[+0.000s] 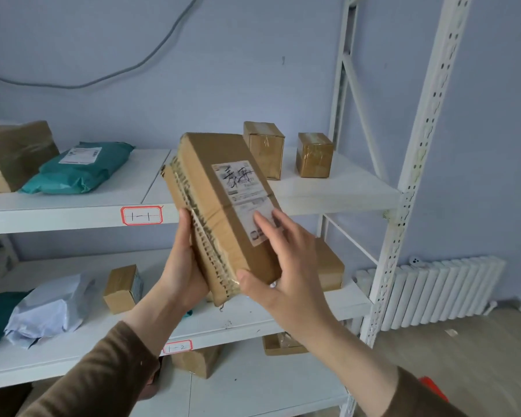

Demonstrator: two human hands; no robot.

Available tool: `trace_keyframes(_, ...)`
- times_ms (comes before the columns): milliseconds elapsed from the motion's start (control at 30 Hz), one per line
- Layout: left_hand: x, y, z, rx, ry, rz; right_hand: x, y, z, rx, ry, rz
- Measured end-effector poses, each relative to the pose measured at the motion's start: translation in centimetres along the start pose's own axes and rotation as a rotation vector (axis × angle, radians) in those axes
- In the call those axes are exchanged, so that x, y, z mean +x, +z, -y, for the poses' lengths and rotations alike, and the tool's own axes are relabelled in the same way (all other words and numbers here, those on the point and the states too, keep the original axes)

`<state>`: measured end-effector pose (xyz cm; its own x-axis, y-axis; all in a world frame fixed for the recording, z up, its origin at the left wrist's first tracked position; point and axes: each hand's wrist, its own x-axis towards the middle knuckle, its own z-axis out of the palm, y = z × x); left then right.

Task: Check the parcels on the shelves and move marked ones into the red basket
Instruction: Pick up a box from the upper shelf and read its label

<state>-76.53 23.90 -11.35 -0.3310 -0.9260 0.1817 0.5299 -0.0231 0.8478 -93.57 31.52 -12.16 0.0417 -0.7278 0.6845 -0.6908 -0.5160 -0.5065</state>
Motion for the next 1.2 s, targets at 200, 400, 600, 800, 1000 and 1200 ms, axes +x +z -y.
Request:
trace_keyframes(200, 0.1, -1.6, 0.7, 0.081, 0.076, 0.066, -0.7, 0.0, -1.7, 0.059, -0.051, 0.100)
trace_keyframes(400, -0.3, -3.2, 0.8, 0.316, 0.085, 0.195, -1.1, -1.0, -5.3, 0.020, -0.089, 0.266)
trace_keyframes(600, -0.6, -2.9, 1.5, 0.467, 0.096, 0.189, -1.3, -1.3, -7.3, 0.034, -0.009, 0.291)
trace_keyframes(800, 0.1, -0.8, 2.6, 0.360, 0.181, 0.082, -1.2, -0.4, -4.5, 0.066, 0.122, 0.082)
trace_keyframes(1000, 0.4, 0.5, 3.9, 0.336, 0.161, 0.112, 0.2, -0.6, -2.0, -0.138, 0.063, -0.087)
trace_keyframes(1200, 1.1, 0.3, 3.4, 0.211, 0.109, 0.031, 0.3, -1.6, -2.6, 0.312, 0.121, -0.079)
